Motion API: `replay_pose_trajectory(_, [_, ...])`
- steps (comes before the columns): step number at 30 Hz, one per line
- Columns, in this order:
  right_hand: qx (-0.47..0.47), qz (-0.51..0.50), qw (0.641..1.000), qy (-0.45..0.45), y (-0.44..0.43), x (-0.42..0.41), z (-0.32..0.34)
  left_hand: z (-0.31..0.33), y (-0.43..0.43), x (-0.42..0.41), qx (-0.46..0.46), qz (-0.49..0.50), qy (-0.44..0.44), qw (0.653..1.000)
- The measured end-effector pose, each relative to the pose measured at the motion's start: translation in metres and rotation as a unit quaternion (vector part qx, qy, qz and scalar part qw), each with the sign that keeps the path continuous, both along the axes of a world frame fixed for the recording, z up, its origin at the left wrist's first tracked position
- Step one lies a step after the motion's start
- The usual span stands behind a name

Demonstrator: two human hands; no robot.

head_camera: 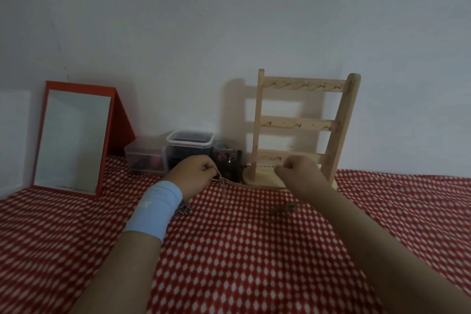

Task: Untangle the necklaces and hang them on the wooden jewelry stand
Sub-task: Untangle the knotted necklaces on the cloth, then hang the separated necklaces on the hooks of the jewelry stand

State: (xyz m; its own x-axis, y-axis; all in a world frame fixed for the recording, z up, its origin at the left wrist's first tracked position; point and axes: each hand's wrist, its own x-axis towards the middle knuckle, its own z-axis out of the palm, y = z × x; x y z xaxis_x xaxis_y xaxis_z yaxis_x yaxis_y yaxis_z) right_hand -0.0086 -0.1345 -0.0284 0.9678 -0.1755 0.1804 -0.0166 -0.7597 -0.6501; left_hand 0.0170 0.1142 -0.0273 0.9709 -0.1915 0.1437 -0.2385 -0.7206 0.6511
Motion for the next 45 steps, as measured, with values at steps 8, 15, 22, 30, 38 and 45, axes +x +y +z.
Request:
replay_pose_trajectory(8, [-0.388,0.004,0.92,0.059,0.017,0.0,-0.001,0.015,-0.001,-0.006,-0.086,-0.037,0.011,0.996])
replay_pose_trajectory(15, [0.091,0.213,0.973,0.009,0.07,-0.017,0.021,0.022,-0.012,-0.015,-0.14,-0.093,0.028,0.985])
replay_pose_trajectory(22, [0.291,0.184,0.938,0.046,0.064,-0.016,0.026,0.03,-0.009,-0.019,-0.141,-0.075,0.027,0.987])
replay_pose_trajectory(30, [0.412,0.202,0.888,0.03,0.026,-0.018,0.049,0.059,-0.008,-0.024,-0.494,-0.063,0.129,0.858])
replay_pose_trajectory(38, [0.211,0.142,0.967,0.011,-0.001,-0.036,0.069,0.121,0.01,-0.027,-0.678,-0.174,0.109,0.706])
replay_pose_trajectory(45, [0.287,0.12,0.95,-0.017,-0.023,-0.048,0.096,0.129,-0.003,-0.037,-0.699,-0.174,0.102,0.686])
